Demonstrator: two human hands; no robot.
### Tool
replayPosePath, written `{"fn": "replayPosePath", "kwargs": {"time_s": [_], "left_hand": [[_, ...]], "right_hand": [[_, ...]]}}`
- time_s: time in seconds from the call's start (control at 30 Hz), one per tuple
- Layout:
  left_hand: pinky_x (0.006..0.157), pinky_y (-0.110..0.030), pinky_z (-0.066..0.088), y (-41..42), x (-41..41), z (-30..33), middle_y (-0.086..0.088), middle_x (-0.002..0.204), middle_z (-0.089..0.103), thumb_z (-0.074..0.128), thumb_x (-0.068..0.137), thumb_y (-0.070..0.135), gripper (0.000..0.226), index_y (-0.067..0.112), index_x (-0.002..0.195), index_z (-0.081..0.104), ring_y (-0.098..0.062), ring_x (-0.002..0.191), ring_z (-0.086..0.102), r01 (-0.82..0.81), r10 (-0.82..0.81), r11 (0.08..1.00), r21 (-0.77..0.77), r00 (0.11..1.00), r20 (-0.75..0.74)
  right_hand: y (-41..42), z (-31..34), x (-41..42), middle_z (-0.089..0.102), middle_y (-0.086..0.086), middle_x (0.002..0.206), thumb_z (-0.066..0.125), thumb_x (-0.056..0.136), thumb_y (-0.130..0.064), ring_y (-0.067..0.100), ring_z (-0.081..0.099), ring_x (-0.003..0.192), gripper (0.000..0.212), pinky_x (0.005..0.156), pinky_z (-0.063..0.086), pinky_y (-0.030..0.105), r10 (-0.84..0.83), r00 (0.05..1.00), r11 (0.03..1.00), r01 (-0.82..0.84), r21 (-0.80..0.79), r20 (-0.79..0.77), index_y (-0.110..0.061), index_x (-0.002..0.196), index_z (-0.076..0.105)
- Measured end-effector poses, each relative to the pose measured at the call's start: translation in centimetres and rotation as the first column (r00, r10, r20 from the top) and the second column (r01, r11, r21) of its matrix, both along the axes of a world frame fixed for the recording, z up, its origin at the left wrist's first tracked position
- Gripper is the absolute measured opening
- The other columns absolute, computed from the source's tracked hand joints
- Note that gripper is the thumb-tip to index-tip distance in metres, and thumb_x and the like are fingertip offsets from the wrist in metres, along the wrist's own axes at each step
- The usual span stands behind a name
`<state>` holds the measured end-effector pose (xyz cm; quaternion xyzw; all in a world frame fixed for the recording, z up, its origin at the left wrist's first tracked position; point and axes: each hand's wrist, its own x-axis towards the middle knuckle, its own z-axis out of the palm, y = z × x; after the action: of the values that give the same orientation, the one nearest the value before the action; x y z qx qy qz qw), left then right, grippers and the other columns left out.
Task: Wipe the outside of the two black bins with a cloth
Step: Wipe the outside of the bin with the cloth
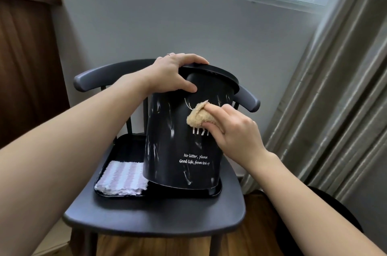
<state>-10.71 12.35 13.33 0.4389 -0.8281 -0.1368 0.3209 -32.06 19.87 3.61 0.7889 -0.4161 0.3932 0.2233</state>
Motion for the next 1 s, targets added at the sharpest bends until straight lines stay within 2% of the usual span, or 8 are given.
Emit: {"fn": "replayPosePath", "kwargs": {"time_s": [0.1,0.27,0.43,0.6,0.7,0.77,0.9,1.0], "left_hand": [[0.119,-0.044,0.030,-0.1,0.0,0.0,0.035,0.111,0.053,0.083,0.080,0.024,0.064,0.057,0.128,0.056,-0.015,0.129,0.045,0.001,-0.001,1.000,-0.002,1.000,-0.008],[0.119,-0.045,0.030,-0.2,0.4,-0.2,0.033,0.111,0.054,0.082,0.080,0.023,0.064,0.055,0.128,0.056,-0.014,0.128,0.046,0.003,-0.003,1.000,0.004,1.000,-0.021],[0.118,-0.045,0.032,-0.1,0.4,-0.1,0.030,0.114,0.058,0.083,0.077,0.026,0.064,0.055,0.128,0.057,-0.015,0.126,0.049,0.006,-0.005,1.000,0.015,1.000,-0.029],[0.117,-0.046,0.036,-0.2,0.5,-0.2,0.019,0.126,0.062,0.082,0.079,0.024,0.064,0.057,0.128,0.057,-0.021,0.129,0.050,0.014,-0.012,0.999,0.042,0.999,-0.036],[0.116,-0.046,0.036,-0.2,0.6,-0.2,0.020,0.129,0.060,0.080,0.070,0.033,0.067,0.058,0.127,0.056,-0.022,0.131,0.048,0.030,-0.027,0.998,0.059,0.999,-0.046],[0.116,-0.045,0.037,-0.2,0.5,-0.2,0.020,0.130,0.060,0.075,0.064,0.039,0.069,0.059,0.127,0.056,-0.024,0.131,0.048,0.035,-0.031,0.997,0.065,0.998,-0.051],[0.116,-0.046,0.037,-0.5,0.6,-0.3,0.019,0.132,0.060,0.075,0.062,0.042,0.071,0.061,0.128,0.055,-0.026,0.132,0.048,0.038,-0.035,0.998,0.059,0.999,-0.041],[0.116,-0.046,0.038,-0.7,0.7,-0.3,0.019,0.132,0.060,0.075,0.062,0.042,0.071,0.061,0.127,0.056,-0.025,0.132,0.049,0.042,-0.039,0.997,0.062,0.998,-0.045]], "right_hand": [[0.5,-1.0,0.1,0.059,0.001,0.082,0.067,0.091,-0.037,0.024,0.060,0.067,0.036,0.050,0.053,0.039,0.033,0.999,0.999,-0.033,0.011,0.008,-0.018,0.122,0.068],[1.1,-2.4,-0.9,0.060,0.001,0.078,0.067,0.092,-0.036,0.022,0.061,0.065,0.032,0.048,0.052,0.037,0.149,0.978,0.989,-0.146,0.028,-0.144,-0.016,0.116,0.072],[0.0,-0.7,-0.5,0.062,0.003,0.081,0.070,0.090,-0.031,0.025,0.061,0.067,0.035,0.055,0.054,0.041,0.096,0.992,0.995,-0.097,0.008,0.077,-0.015,0.120,0.070],[1.4,-3.5,-0.8,0.060,0.003,0.080,0.066,0.091,-0.036,0.025,0.060,0.063,0.037,0.050,0.054,0.037,0.146,0.988,0.989,-0.146,0.018,-0.051,-0.015,0.122,0.070],[2.2,-4.9,-1.5,0.060,0.002,0.078,0.066,0.091,-0.034,0.022,0.060,0.063,0.035,0.048,0.052,0.035,0.203,0.971,0.979,-0.200,0.040,-0.123,-0.014,0.119,0.071],[1.8,-4.5,-1.4,0.059,0.002,0.078,0.067,0.091,-0.032,0.023,0.060,0.064,0.033,0.048,0.053,0.036,0.175,0.979,0.985,-0.174,0.020,-0.106,-0.015,0.119,0.072],[0.6,-2.3,-0.2,0.061,0.001,0.082,0.068,0.090,-0.032,0.024,0.062,0.067,0.034,0.053,0.054,0.038,0.062,0.997,0.998,-0.060,-0.028,0.050,-0.015,0.120,0.070],[1.0,-2.9,-0.1,0.061,0.001,0.082,0.067,0.091,-0.034,0.023,0.062,0.067,0.035,0.053,0.054,0.037,0.077,0.996,0.997,-0.076,-0.032,0.036,-0.015,0.119,0.070]]}}
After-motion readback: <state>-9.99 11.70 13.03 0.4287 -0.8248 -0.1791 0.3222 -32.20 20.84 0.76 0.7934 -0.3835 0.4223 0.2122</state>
